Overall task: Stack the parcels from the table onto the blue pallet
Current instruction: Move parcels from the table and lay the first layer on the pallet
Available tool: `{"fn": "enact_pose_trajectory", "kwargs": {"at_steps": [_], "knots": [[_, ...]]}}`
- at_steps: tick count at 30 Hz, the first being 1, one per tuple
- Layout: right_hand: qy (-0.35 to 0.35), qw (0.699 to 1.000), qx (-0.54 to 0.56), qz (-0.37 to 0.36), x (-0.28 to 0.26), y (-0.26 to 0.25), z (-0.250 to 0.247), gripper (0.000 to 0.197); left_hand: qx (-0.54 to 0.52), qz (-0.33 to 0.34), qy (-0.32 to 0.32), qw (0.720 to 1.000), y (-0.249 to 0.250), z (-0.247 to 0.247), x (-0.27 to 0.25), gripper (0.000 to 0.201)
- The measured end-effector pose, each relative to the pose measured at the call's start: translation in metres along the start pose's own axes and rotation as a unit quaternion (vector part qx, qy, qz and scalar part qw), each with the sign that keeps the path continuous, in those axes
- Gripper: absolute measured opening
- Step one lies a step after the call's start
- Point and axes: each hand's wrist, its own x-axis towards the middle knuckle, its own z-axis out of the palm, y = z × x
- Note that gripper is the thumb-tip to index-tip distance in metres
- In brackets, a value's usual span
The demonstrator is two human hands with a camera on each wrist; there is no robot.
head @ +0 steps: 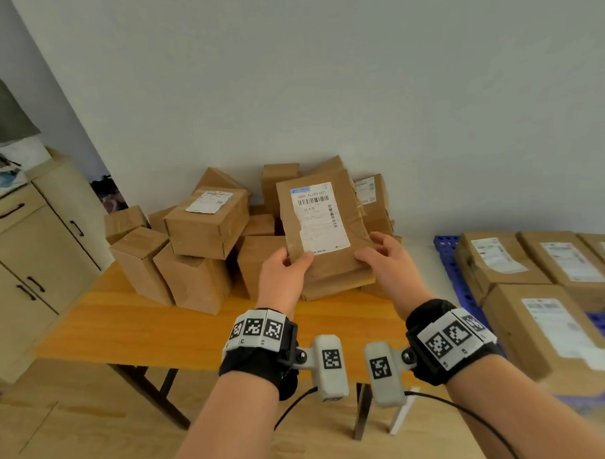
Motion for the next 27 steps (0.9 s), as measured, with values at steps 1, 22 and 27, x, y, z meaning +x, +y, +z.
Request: {"fn": "enact_pose_trajectory", "kwargs": {"at_steps": [1, 22, 27], "knots": [[0.012, 1.0, -0.001, 0.0, -0.004, 0.002, -0.009, 0.054, -0.001, 0.001, -0.014, 1.0, 0.001, 0.008, -0.003, 0.028], [0.191, 0.98, -0.015, 0.053, -0.02, 0.079, -0.304, 0.056, 0.002, 0.01, -0.214, 0.977, 0.021, 0.306, -0.072, 0.027], [0.217, 0.973, -0.038, 0.067, -0.012, 0.113, -0.392, 0.055, -0.009, -0.02, -0.201, 0.979, 0.015, 0.395, -0.096, 0.022]]}}
